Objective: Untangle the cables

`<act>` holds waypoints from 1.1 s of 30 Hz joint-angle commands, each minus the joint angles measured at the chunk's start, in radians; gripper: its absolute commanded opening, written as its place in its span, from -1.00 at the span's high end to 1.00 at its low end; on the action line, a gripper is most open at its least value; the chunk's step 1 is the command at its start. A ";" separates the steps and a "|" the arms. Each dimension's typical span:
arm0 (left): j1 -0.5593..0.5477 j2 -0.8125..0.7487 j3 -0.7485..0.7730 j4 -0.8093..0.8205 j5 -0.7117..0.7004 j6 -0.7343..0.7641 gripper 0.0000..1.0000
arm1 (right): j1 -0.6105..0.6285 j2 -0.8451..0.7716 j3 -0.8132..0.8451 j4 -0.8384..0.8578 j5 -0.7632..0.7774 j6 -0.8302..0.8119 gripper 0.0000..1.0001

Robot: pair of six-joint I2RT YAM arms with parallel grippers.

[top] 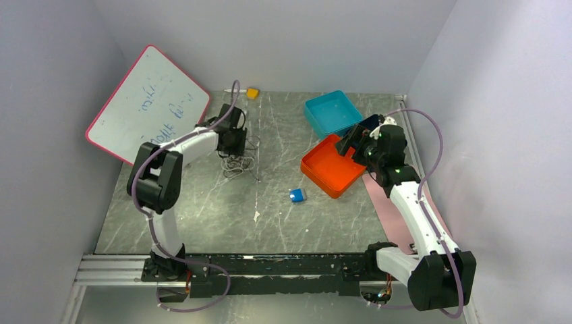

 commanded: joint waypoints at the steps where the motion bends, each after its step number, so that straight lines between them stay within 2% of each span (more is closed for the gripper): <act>1: -0.077 -0.086 -0.085 0.045 0.011 -0.046 0.35 | -0.009 -0.019 -0.010 0.000 0.005 -0.017 -0.89; 8: -0.220 -0.210 -0.203 0.064 0.012 -0.093 0.42 | -0.009 -0.024 -0.021 0.000 -0.011 -0.020 -0.88; 12: -0.282 -0.286 -0.250 0.073 0.001 -0.106 0.39 | -0.008 -0.034 -0.031 -0.006 -0.010 -0.030 -0.88; 15: -0.284 -0.330 -0.261 0.062 -0.015 -0.120 0.25 | -0.008 -0.048 -0.036 -0.007 0.001 -0.037 -0.89; 19: -0.283 -0.393 -0.252 0.035 -0.052 -0.124 -0.12 | -0.009 -0.065 -0.039 -0.001 0.007 -0.049 -0.90; 23: -0.284 -0.474 -0.251 0.016 -0.062 -0.124 -0.31 | -0.009 -0.077 -0.043 0.006 0.002 -0.060 -0.93; 29: -0.263 -0.623 -0.318 -0.003 -0.083 -0.143 -0.44 | -0.008 -0.081 -0.043 0.018 -0.038 -0.063 -0.93; 33: -0.199 -0.720 -0.394 -0.022 -0.041 -0.214 -0.46 | 0.010 -0.047 -0.014 0.005 -0.060 -0.062 -0.88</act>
